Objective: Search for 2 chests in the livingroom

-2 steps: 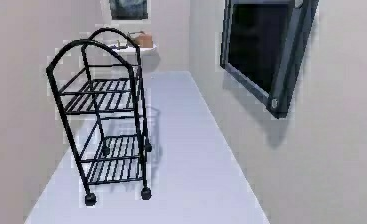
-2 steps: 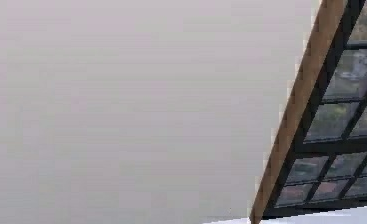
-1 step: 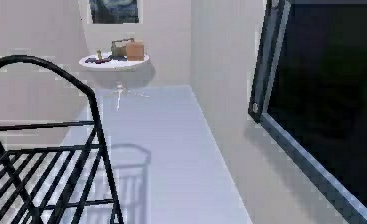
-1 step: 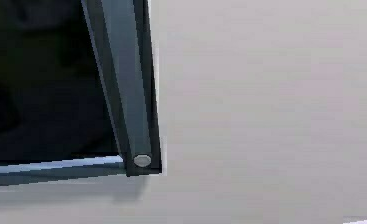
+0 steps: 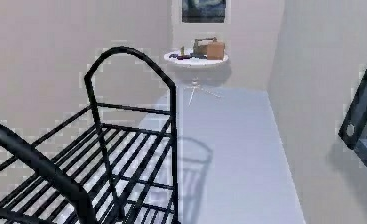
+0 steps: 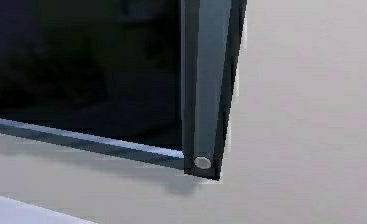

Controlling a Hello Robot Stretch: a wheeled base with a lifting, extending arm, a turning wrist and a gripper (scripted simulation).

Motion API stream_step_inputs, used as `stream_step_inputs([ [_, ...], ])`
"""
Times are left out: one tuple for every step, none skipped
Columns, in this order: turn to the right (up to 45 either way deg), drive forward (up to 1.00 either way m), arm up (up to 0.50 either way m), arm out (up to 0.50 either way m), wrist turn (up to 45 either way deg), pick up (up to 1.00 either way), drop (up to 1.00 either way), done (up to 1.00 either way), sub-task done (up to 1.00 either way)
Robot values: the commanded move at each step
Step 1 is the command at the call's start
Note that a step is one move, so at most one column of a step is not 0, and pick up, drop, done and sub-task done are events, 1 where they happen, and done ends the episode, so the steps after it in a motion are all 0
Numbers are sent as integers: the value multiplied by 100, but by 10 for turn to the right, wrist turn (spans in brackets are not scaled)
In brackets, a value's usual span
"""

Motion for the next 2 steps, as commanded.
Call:
stream_step_inputs([
  [0,10,0,0,0,0,0,0,0],
  [120,0,0,0,0,0,0,0,0],
])
